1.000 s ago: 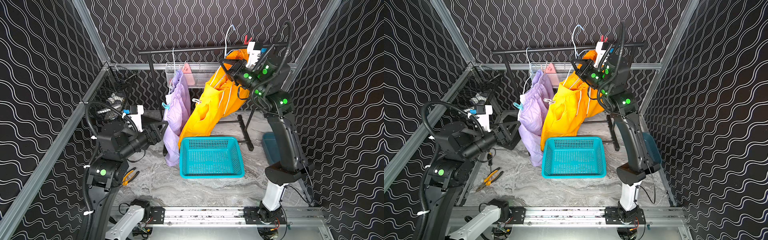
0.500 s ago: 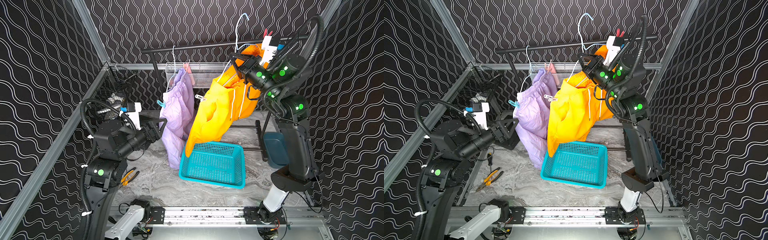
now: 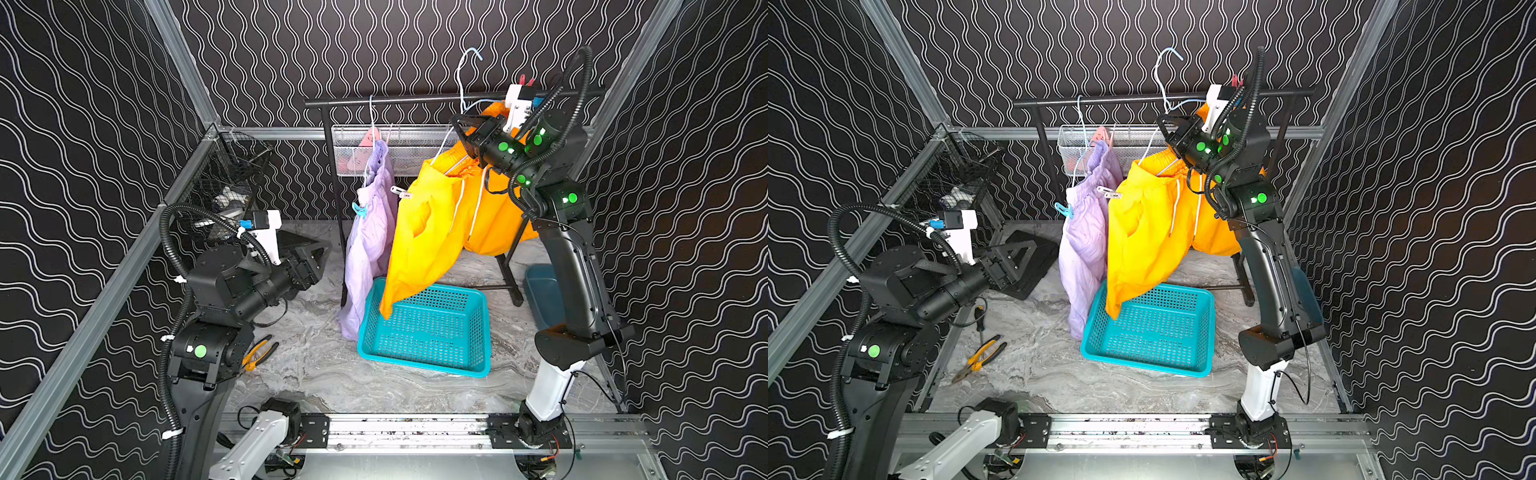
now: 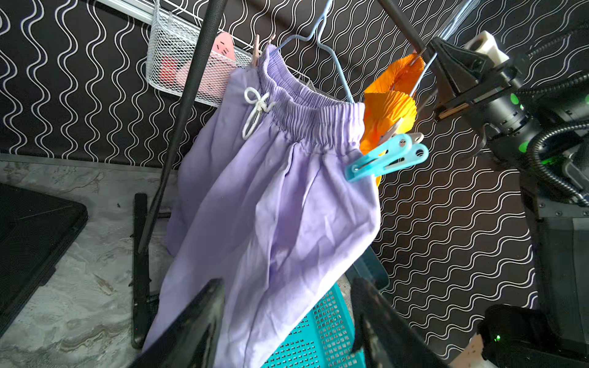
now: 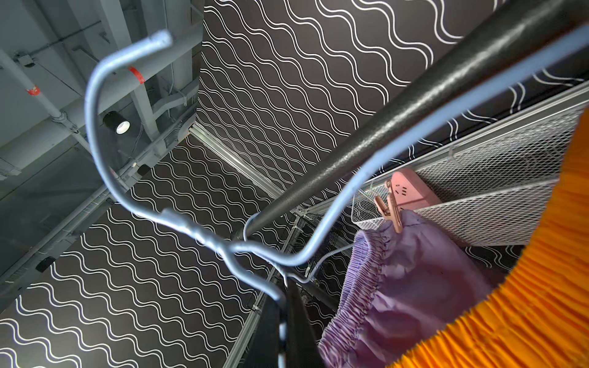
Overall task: Remove the clothespins securing shorts to the hanger
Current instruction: Pick up the hanger from the clothesline.
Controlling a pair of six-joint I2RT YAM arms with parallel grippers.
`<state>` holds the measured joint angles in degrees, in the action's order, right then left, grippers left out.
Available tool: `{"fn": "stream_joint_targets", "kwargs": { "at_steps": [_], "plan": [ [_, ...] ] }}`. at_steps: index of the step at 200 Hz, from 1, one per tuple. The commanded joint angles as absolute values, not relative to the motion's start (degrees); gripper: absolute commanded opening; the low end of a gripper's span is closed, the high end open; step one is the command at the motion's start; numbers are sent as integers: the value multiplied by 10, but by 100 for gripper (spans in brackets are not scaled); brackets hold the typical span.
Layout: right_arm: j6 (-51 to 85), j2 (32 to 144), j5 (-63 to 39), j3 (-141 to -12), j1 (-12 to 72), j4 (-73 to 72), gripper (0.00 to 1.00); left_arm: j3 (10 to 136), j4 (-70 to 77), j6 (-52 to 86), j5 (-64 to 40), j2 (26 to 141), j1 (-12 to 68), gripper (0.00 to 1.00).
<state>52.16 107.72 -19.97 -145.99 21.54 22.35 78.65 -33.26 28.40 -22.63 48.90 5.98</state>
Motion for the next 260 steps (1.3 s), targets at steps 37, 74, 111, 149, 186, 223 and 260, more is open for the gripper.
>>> {"fn": "stream_joint_targets", "kwargs": {
  "at_steps": [37, 74, 111, 149, 186, 223, 260],
  "plan": [
    [600, 1145, -298, -1517, 160, 116, 0, 774, -319, 283, -227, 488, 61, 67],
    [634, 1183, -334, -1539, 139, 103, 0, 770, -317, 286, -224, 487, 60, 67],
    [641, 1145, -352, -1466, 132, 82, 0, 765, -311, 293, -228, 486, 61, 67],
    [618, 1050, -335, -1322, 132, 45, 0, 761, -308, 296, -231, 486, 60, 67],
    [601, 956, -312, -1182, 133, 1, 0, 753, -304, 298, -234, 483, 61, 67],
    [595, 903, -314, -1122, 142, -10, 0, 747, -301, 301, -236, 481, 61, 67],
    [562, 862, -276, -1120, 180, 20, 0, 744, -298, 302, -237, 479, 61, 67]
  ]
}}
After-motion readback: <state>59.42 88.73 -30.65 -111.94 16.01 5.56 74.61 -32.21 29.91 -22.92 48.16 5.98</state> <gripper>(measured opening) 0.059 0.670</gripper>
